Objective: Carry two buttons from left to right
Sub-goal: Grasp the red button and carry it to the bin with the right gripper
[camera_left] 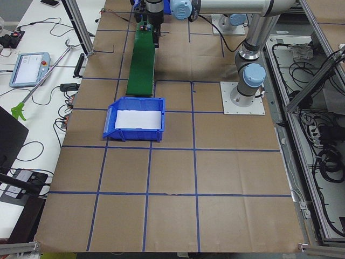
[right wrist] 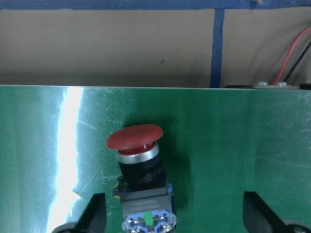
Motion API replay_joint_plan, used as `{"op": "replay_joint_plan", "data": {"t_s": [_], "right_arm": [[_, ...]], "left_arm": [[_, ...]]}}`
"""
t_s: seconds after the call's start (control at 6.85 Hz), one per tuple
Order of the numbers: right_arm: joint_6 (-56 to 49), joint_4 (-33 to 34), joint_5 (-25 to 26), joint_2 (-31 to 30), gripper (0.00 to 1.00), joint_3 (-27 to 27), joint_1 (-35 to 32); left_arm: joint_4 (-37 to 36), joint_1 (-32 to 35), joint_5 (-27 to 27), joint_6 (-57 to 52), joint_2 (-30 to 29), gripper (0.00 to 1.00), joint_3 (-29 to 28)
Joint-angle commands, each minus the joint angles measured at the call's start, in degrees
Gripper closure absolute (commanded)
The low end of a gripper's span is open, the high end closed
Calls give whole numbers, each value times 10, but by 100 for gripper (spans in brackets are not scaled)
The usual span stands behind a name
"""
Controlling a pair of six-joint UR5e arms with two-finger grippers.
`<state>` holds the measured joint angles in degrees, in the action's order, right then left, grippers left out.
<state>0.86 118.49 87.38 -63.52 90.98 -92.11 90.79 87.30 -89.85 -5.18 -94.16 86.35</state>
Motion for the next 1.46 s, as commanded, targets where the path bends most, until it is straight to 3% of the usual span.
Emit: {"op": "replay_joint_plan", "data": {"t_s": [0.0, 0.15, 0.29, 0.44, 0.73, 1.02, 1.31], "right_arm": [[-2, -4, 7, 23, 4, 6, 0], [-3, -7, 8, 24, 49, 1, 1], [-3, -27, 8, 20, 84, -5, 2], [-4, -33, 9, 14, 94, -5, 4], [-8, -60, 39, -39, 93, -12, 25], [-72, -210, 34, -102, 93, -72, 125], [-186, -218, 31, -108, 95, -100, 227]], "left_arm": [[0, 0, 0, -1, -1, 0, 0], [0, 1, 0, -1, -1, 0, 0], [0, 0, 0, -1, -2, 0, 1], [0, 1, 1, -1, -2, 0, 3], [0, 1, 1, -1, -2, 0, 3], [0, 0, 0, -1, -1, 0, 2], [0, 1, 0, -1, -1, 0, 2]]}}
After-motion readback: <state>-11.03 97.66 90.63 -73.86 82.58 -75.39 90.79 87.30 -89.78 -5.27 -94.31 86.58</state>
